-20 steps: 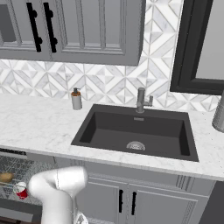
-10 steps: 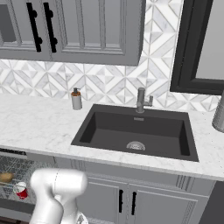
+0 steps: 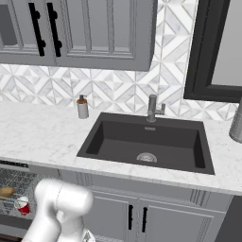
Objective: Pick up the cup and bowl from the counter, place them in the dishwasher, and close the dishwasher door.
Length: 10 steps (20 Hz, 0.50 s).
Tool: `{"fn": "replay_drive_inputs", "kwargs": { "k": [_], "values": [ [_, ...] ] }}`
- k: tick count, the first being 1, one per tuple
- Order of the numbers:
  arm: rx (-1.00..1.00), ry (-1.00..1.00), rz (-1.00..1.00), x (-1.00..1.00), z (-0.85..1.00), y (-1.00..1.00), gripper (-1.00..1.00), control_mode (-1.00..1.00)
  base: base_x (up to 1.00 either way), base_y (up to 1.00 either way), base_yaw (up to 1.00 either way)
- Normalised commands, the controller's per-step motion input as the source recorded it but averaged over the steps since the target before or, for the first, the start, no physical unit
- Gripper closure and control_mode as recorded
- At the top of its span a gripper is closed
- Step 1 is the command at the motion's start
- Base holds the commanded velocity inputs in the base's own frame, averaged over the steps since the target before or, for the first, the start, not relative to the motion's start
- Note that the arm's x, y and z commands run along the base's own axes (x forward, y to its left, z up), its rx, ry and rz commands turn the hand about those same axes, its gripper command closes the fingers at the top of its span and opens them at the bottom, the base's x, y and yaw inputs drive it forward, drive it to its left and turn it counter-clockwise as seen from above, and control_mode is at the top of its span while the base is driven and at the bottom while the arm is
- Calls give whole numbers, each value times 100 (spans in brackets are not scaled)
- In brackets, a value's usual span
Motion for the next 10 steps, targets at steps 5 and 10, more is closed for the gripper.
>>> {"fn": "replay_drive_inputs", "kwargs": {
  "k": [5, 10],
  "values": [
    [-9, 0, -11, 18, -62, 32, -100, -100, 0, 0, 0],
    [-7, -2, -16, 18, -36, 1, -100, -100, 0, 0, 0]
  ]
}}
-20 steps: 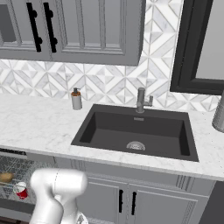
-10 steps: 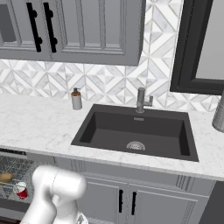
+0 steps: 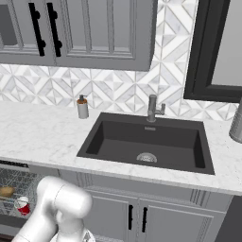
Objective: Pick up the cup and bowl from the counter, place them in the dishwasher, and close the dishwasher door.
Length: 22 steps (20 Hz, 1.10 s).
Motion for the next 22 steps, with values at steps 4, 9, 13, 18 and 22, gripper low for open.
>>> {"fn": "replay_drive_inputs", "kwargs": {
  "k": [4, 9, 13, 18, 22],
  "values": [
    [-4, -2, -18, 38, -20, 0, -100, -100, 0, 0, 0],
    [-2, -4, -15, 61, -9, -7, -100, -100, 0, 0, 0],
    [4, -14, -1, 80, 0, -58, -100, -100, 0, 0, 0],
    [3, -7, 0, 92, 0, -68, -100, -100, 0, 0, 0],
    [0, -1, 0, 100, 0, -64, -100, -100, 0, 0, 0]
  ]
}}
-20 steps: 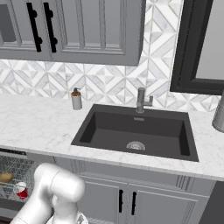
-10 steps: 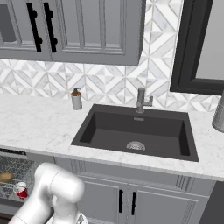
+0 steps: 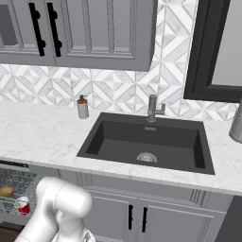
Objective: Pick up the cup and bowl from the counter, place them in the dishwasher, and close the dishwasher door.
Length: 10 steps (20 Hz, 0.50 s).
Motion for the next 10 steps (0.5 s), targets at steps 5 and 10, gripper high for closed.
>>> {"fn": "replay_drive_inputs", "kwargs": {
  "k": [5, 10],
  "values": [
    [3, 0, 1, 100, 0, -63, -100, -100, 0, 0, 0],
    [3, 0, 1, 100, 0, -60, -100, -100, 0, 0, 0]
  ]
}}
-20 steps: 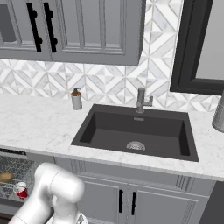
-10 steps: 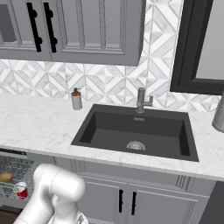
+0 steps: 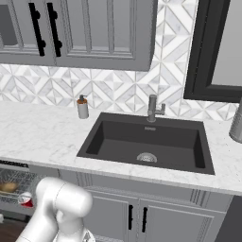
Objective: Pick up the cup and bowl from the counter, place them in the dishwasher, and close the dishwasher door.
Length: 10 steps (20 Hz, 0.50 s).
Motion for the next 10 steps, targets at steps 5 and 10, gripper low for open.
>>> {"fn": "replay_drive_inputs", "kwargs": {
  "k": [5, 10],
  "values": [
    [3, 0, 1, 100, 0, -69, -100, -100, 0, 0, 0],
    [3, 0, 2, 100, -1, -75, -100, -100, 0, 0, 0]
  ]
}}
